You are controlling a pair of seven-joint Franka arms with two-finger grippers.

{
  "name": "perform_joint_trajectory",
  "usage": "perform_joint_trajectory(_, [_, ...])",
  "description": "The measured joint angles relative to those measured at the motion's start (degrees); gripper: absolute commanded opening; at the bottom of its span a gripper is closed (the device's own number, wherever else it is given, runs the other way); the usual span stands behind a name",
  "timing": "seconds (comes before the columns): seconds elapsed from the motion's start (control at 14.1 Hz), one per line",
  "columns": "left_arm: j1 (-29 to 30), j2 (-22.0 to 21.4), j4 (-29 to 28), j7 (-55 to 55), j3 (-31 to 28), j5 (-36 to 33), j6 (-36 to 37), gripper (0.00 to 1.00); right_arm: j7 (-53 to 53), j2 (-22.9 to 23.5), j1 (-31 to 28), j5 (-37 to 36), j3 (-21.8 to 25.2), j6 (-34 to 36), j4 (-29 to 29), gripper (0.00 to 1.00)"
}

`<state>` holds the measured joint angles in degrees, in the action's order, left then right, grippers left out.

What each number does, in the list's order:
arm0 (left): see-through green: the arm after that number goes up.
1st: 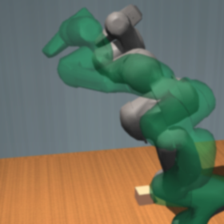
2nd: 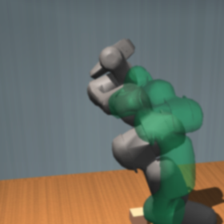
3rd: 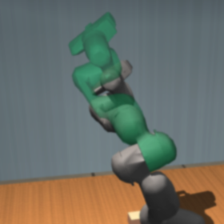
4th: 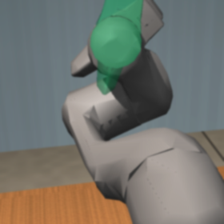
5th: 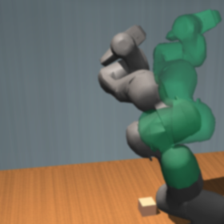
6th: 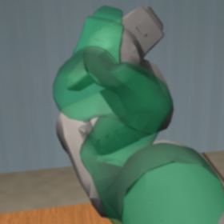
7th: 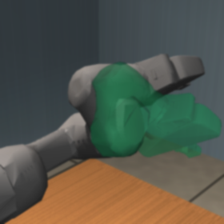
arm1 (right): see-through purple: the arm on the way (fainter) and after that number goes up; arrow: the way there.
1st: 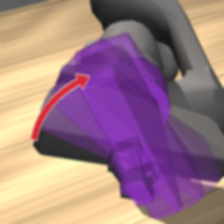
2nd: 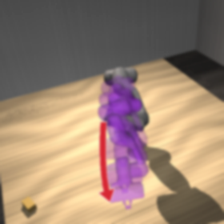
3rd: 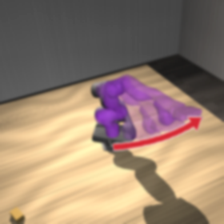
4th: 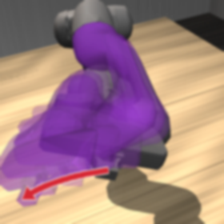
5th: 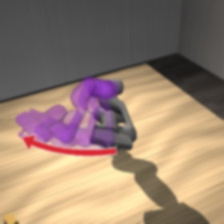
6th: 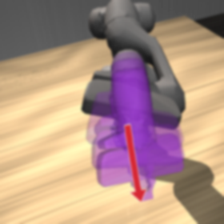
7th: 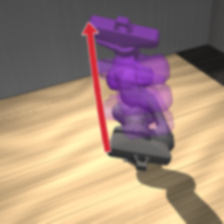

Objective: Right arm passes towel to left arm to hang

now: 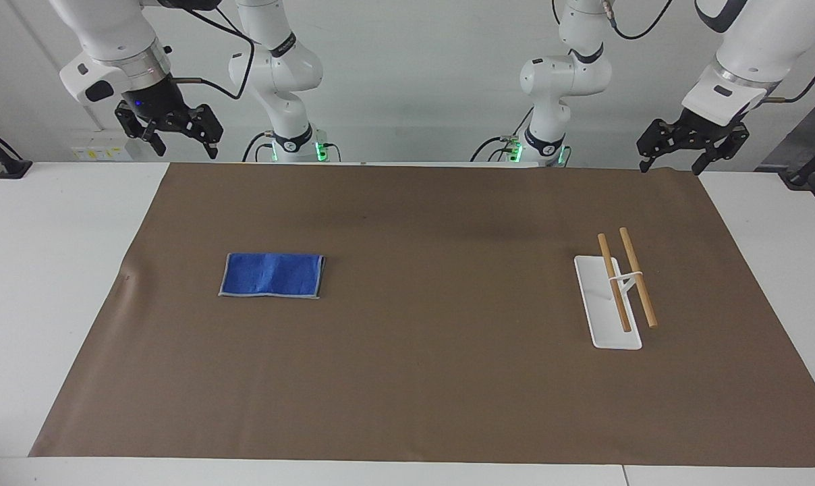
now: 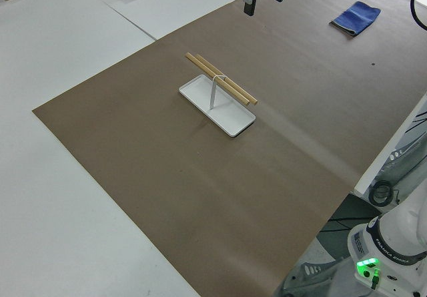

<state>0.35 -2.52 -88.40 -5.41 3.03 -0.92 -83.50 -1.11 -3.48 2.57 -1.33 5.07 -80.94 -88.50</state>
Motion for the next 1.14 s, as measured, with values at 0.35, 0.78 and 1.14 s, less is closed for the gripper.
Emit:
perform_joint_trajectory(0.35, [0.00, 0.00, 0.00, 0.00, 0.00, 0.00, 0.00, 1.00, 0.00, -0.01, 0.00, 0.00, 0.01, 0.00, -0.20, 1.00])
perform_joint_trajectory(0.78, [0.00, 0.00, 0.00, 0.00, 0.00, 0.00, 0.00, 1.00, 0.00, -0.97, 0.00, 0.00, 0.00, 0.00, -2.15, 1.00])
perform_joint_trajectory(1.14, [0.00, 0.00, 0.00, 0.00, 0.00, 0.00, 0.00, 1.00, 0.00, -1.21, 0.00, 0.00, -0.01, 0.00, -2.49, 1.00])
